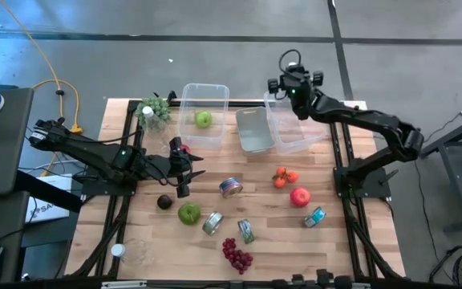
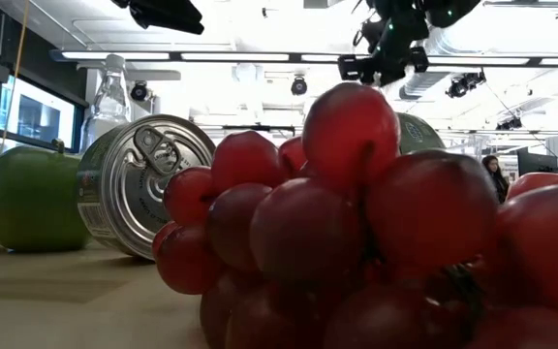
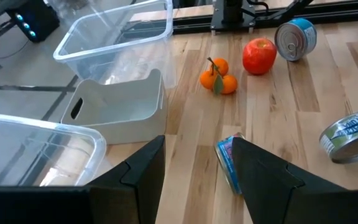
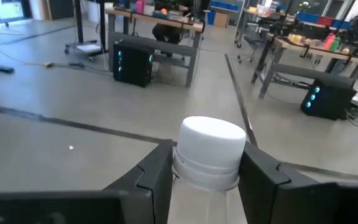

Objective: Pick & Place Food Item
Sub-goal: Put the bottom right plastic bottle into the right transparent bin

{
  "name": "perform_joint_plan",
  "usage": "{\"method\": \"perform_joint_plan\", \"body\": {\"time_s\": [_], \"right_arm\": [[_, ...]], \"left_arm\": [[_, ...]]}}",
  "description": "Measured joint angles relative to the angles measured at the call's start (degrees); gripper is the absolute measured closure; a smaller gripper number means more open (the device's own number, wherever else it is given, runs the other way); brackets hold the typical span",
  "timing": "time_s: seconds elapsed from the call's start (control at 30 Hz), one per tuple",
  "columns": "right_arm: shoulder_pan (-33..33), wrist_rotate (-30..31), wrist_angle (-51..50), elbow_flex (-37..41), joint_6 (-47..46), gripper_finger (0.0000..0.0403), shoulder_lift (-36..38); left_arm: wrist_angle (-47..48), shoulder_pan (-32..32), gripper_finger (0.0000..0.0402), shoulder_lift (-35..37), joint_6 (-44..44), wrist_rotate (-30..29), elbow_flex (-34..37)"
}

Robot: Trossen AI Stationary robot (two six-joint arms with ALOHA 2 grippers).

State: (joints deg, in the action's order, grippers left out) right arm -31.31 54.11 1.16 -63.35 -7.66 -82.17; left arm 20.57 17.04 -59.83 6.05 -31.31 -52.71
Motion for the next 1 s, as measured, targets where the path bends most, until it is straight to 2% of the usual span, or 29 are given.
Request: {"method": "perform_joint_plan", "body": {"time_s": [0.17, 0.4, 0.47, 0.77, 1.0], "right_arm": [[0.62, -0.79, 13.75, 9.28, 2.09, 0.0276, -0.11], [2.45, -5.81, 47.16, 21.39, 15.27, 0.0272, -0.13], [2.6, -7.28, 49.26, 22.0, 16.11, 0.0264, -0.11], [2.87, -11.24, 47.08, 22.16, 16.89, 0.0209, -0.11], [3.64, -16.21, 48.94, 22.16, 17.49, 0.0203, -0.11]], "left_arm": [[0.47, 0.02, 0.0224, 0.0, -0.11, 0.0, 0.0], [0.45, 0.0, 0.0224, 0.0, -0.03, 0.0, 0.0], [0.41, 0.0, 0.0224, 0.0, -0.03, 0.0, 0.0], [0.18, 0.0, 0.0224, -0.02, -0.03, 0.0, 0.0], [0.18, 0.0, 0.0224, -0.01, -0.04, 0.0, 0.0]]}}
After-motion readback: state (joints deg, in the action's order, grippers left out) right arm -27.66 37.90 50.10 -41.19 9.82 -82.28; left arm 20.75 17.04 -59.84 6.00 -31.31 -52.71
